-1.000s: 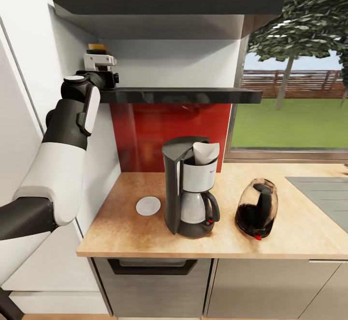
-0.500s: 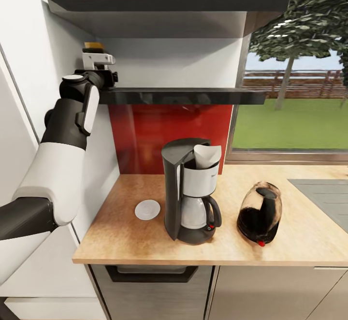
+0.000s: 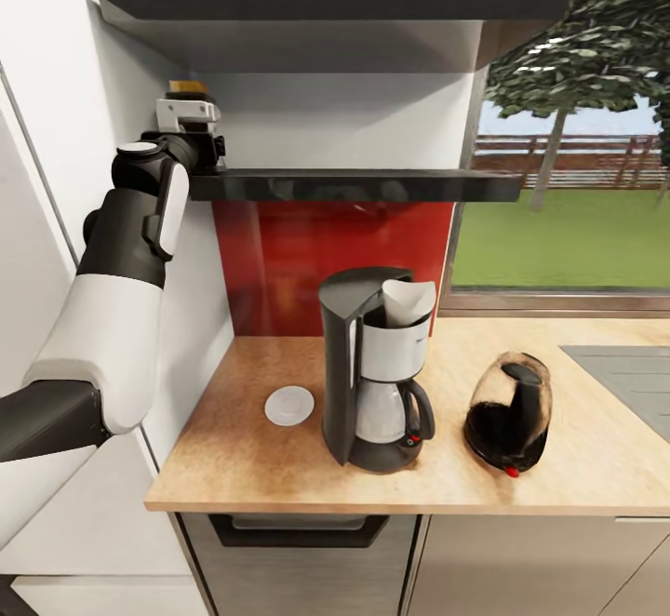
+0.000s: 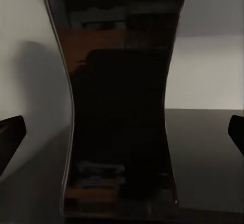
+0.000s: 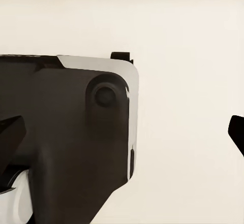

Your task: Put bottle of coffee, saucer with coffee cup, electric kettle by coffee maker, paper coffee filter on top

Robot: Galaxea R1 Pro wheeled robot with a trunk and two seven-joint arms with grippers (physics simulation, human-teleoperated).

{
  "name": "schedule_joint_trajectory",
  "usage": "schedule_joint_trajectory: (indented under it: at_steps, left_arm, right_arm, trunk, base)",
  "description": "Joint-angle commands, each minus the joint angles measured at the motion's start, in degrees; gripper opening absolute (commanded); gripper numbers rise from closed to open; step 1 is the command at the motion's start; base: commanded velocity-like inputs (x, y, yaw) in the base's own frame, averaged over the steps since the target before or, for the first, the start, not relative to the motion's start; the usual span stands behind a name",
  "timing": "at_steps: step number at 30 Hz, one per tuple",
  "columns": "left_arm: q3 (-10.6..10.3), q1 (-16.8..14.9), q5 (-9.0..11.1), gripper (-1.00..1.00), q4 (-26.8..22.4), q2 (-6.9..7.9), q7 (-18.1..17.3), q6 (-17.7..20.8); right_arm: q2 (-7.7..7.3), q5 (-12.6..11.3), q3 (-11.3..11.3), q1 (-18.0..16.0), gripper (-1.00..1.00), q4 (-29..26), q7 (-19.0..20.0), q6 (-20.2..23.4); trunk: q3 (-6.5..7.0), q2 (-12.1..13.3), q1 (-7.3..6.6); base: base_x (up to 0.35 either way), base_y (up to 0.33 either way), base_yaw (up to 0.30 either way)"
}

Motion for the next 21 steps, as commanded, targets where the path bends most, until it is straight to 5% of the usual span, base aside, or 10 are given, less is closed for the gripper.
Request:
schedule_joint_trajectory:
  at_steps: [1, 21]
  left_arm:
    - [-0.05, -0.05, -0.43, 1.0, -0.05, 0.01, 0.02, 0.3]
    - [0.1, 0.03, -0.43, 1.0, -0.09, 0.04, 0.02, 0.3]
  right_arm:
    - [-0.03, -0.55, 0.47, -0.03, 1.0, -0.05, 0.19, 0.13]
    - [-0.03, -0.55, 0.47, -0.03, 1.0, -0.05, 0.19, 0.13]
  trunk:
    - [-0.12, -0.12, 0.04]
    - [-0.12, -0.12, 0.04]
  base:
    - [0.028, 0.041, 0.0]
    - [0.04, 0.005, 0.0]
